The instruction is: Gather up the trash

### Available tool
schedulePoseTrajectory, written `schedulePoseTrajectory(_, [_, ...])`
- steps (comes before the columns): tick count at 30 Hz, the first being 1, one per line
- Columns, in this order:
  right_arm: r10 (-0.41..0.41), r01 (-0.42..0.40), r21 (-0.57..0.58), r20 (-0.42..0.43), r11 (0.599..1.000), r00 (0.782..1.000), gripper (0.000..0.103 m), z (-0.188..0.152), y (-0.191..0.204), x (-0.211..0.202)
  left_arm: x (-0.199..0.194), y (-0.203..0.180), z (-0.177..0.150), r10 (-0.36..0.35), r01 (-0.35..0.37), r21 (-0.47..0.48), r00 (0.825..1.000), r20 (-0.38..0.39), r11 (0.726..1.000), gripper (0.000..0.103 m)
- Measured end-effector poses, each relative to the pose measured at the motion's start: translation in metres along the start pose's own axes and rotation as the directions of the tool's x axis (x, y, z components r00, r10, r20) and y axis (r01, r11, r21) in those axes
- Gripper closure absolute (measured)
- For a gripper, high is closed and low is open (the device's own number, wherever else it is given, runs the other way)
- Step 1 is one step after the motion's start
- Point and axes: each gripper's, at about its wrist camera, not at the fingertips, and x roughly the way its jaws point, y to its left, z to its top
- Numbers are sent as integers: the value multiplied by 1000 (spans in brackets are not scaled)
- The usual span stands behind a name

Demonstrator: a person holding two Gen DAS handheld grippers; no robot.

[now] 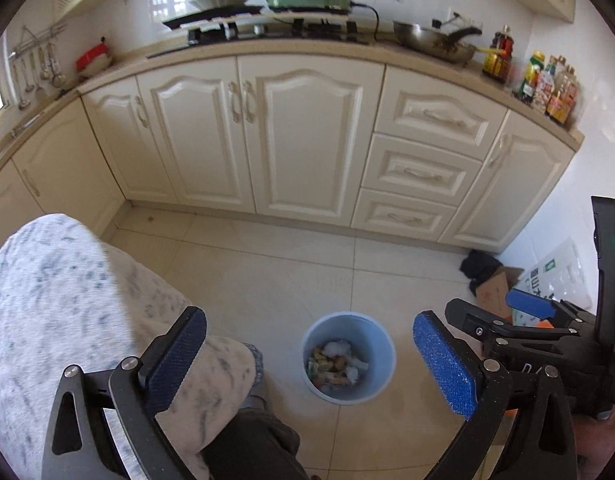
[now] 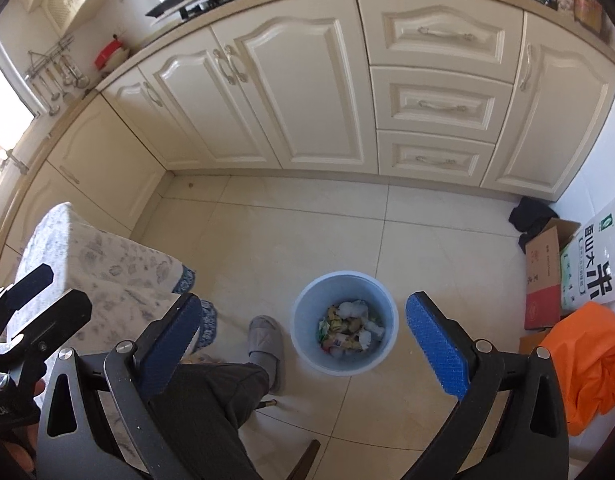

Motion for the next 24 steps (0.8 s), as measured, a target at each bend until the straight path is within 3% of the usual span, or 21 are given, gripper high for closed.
schedulePoseTrajectory(5, [46,-43,-55,59,998,997,0,0,40,-34,-62,25,-21,65,-60,-54,992,106,997,1])
schedulePoseTrajectory(10, [118,-102,-127,128,987,985,0,-4,93,-75,-139,57,-71,171,-143,-139,961,218,980,1])
schedulePoseTrajectory(14, [193,-154,-220,165,963,967,0,-14,148,-108,-198,71,-117,302,-246,-213,907,294,946,1])
schedulePoseTrajectory(18, [267,-196,-321,194,926,944,0,-30,206,-137,-252,86,-161,402,-304,-311,855,328,900,1])
schedulePoseTrajectory(24, [374,-241,-459,223,855,900,0,-62,286,-178,-334,114,-224,544,-376,-440,756,363,816,1])
